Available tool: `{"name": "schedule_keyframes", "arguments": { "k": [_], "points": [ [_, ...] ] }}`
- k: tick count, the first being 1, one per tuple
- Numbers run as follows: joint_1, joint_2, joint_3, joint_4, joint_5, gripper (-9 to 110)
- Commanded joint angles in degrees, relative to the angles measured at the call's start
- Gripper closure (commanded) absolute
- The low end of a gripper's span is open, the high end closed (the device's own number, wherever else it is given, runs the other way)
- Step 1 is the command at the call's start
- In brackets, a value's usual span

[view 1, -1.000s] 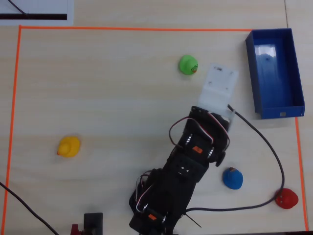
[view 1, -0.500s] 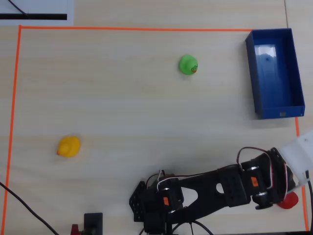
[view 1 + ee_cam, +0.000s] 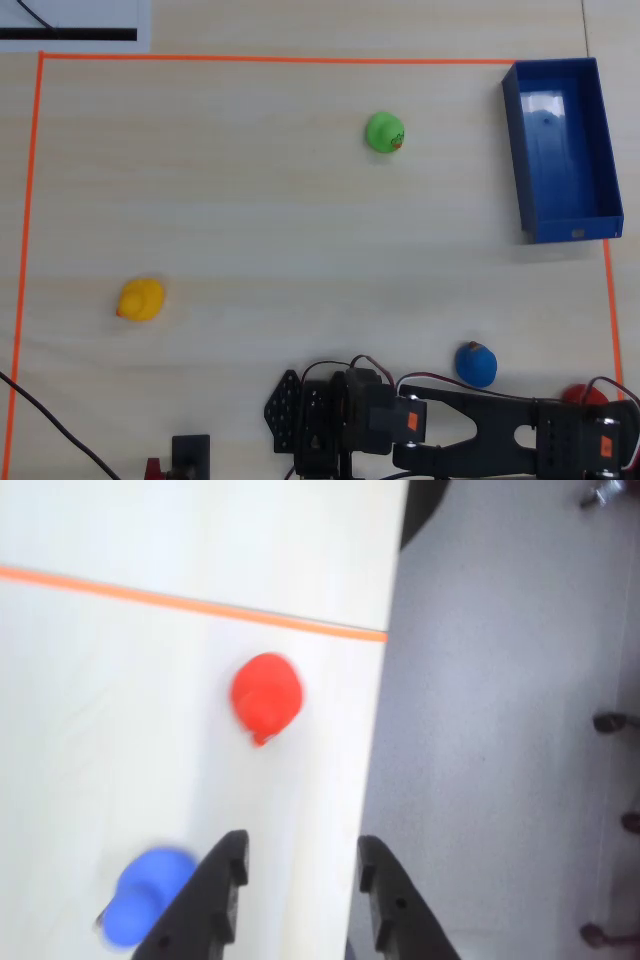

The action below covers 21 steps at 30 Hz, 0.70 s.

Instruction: Grasp red duck and put it into box.

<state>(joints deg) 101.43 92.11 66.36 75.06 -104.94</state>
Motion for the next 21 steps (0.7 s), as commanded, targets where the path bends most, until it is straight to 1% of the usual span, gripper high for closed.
{"name": "schedule_keyframes", "arguments": {
  "k": [1,3,7,13,21],
  "points": [
    [2.37,-4.39,-5.1,-3.08,-0.09,86],
    [2.72,-6.77,-3.96,-4.48,-0.44,83],
    [2.72,-9.32,-0.62,-2.55,-3.78,69],
    [0.88,-9.67,2.81,-0.09,-4.75,67],
    [0.53,-15.21,5.89,-6.86,-5.19,66]
  ]
}}
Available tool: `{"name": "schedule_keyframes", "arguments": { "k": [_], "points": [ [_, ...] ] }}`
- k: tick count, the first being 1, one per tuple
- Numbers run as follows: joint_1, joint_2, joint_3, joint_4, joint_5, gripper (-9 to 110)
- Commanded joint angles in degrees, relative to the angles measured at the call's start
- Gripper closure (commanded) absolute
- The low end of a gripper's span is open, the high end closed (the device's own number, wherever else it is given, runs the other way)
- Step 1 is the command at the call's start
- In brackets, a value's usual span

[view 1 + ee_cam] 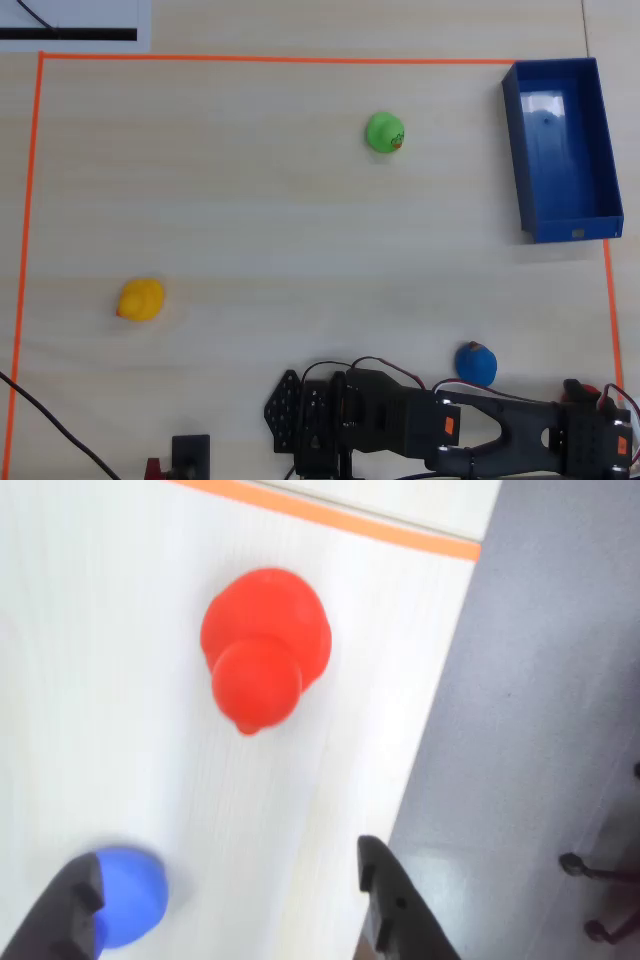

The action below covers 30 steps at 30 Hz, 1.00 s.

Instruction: Grasp red duck and put it into box.

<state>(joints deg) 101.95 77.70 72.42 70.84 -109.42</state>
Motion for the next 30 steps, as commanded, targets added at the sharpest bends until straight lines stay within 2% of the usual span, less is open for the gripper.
{"name": "schedule_keyframes", "arguments": {
  "k": [1,8,16,19,23,30],
  "points": [
    [0.09,-1.93,-0.26,-3.96,-0.7,66],
    [0.7,-10.02,-4.83,-9.32,-0.79,66],
    [-0.88,-11.25,-4.48,-11.16,-0.79,67],
    [-1.76,-11.25,-4.57,-10.9,-0.7,74],
    [-2.72,-11.34,-4.75,-10.9,-0.44,96],
    [-3.78,-11.95,-6.24,-10.81,-0.79,101]
  ]
}}
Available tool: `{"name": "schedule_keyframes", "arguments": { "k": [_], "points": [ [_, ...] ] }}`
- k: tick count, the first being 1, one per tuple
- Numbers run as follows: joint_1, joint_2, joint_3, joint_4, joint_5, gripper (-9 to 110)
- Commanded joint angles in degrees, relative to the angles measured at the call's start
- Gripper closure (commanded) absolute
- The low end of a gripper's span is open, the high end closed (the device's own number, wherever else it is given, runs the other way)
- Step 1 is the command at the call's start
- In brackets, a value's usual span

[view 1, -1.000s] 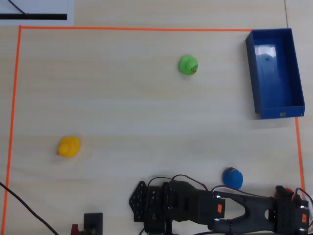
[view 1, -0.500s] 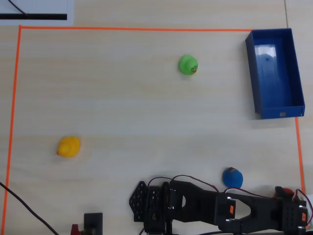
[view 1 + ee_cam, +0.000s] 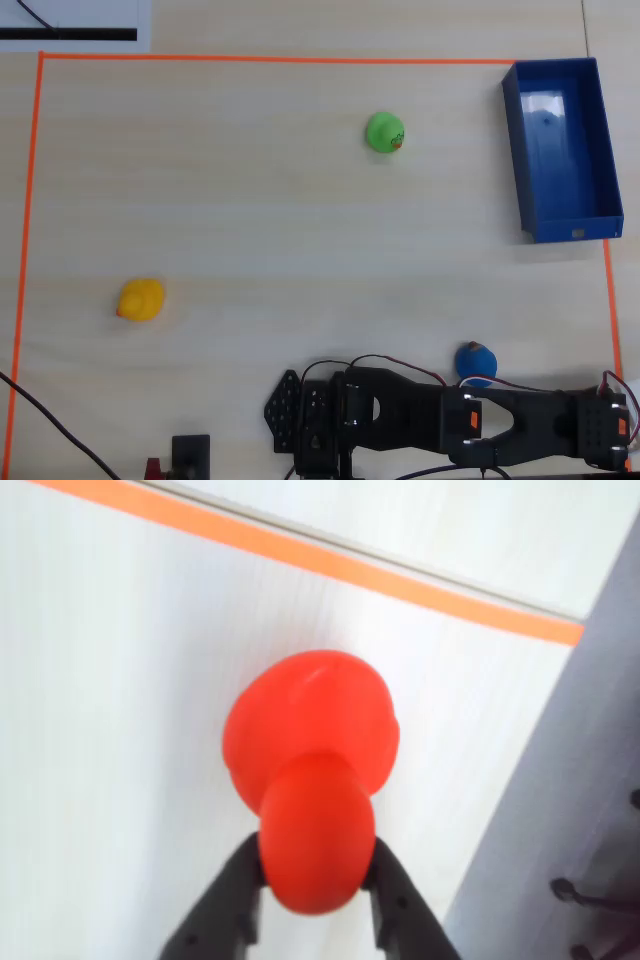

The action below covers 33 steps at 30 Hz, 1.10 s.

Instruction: Grasp red duck and put it into box.

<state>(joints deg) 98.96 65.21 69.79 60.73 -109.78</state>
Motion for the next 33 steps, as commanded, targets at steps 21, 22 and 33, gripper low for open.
{"name": "schedule_keyframes", "arguments": {
  "k": [21,22,33],
  "points": [
    [-13.54,17.67,-7.65,4.39,18.81,101],
    [-15.38,19.16,-7.73,4.92,20.04,101],
    [-36.39,23.03,-9.23,4.13,27.07,101]
  ]
}}
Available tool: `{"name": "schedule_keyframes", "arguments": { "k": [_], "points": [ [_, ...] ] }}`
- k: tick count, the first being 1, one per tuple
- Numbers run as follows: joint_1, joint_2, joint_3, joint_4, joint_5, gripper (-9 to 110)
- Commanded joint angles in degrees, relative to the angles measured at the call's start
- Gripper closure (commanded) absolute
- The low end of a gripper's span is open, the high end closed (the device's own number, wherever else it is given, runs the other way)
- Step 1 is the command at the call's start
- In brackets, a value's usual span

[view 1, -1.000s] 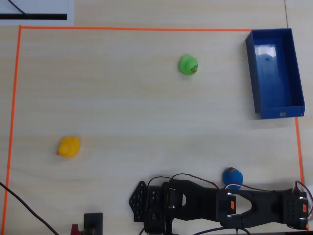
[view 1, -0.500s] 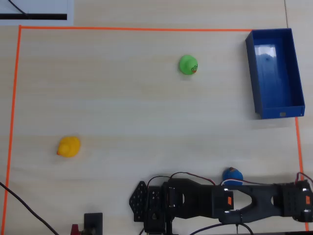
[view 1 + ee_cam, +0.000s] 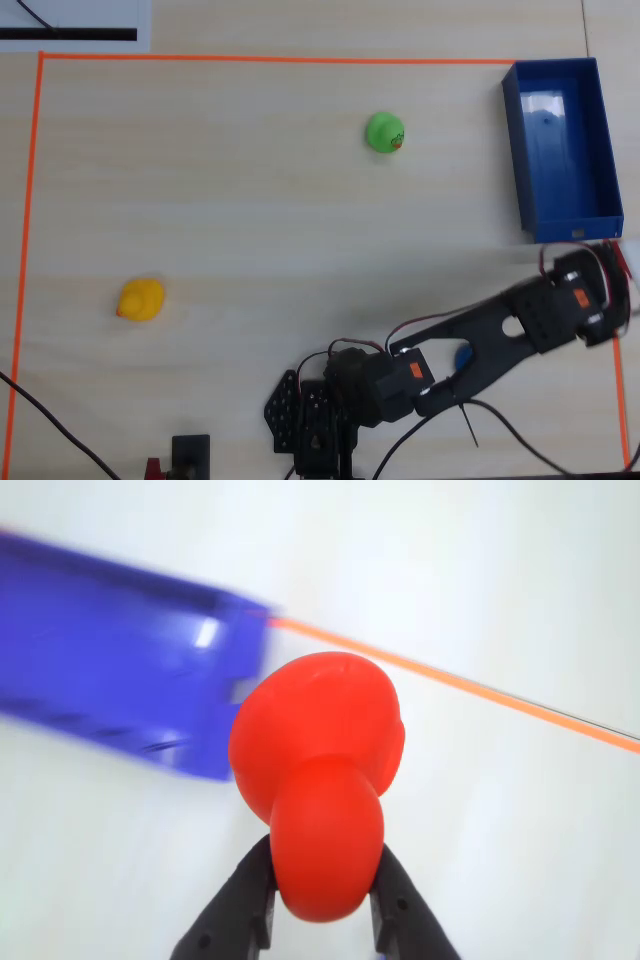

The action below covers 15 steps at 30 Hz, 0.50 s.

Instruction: Grasp red duck and put it into box.

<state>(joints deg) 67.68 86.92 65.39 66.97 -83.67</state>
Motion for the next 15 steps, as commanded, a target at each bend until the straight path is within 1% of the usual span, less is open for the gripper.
{"name": "schedule_keyframes", "arguments": {
  "k": [1,8,15],
  "points": [
    [-6.33,0.44,-4.83,-3.43,1.14,101],
    [-13.1,-7.38,-8.26,-10.37,3.25,101],
    [-15.56,-16.52,-12.22,-20.48,3.78,101]
  ]
}}
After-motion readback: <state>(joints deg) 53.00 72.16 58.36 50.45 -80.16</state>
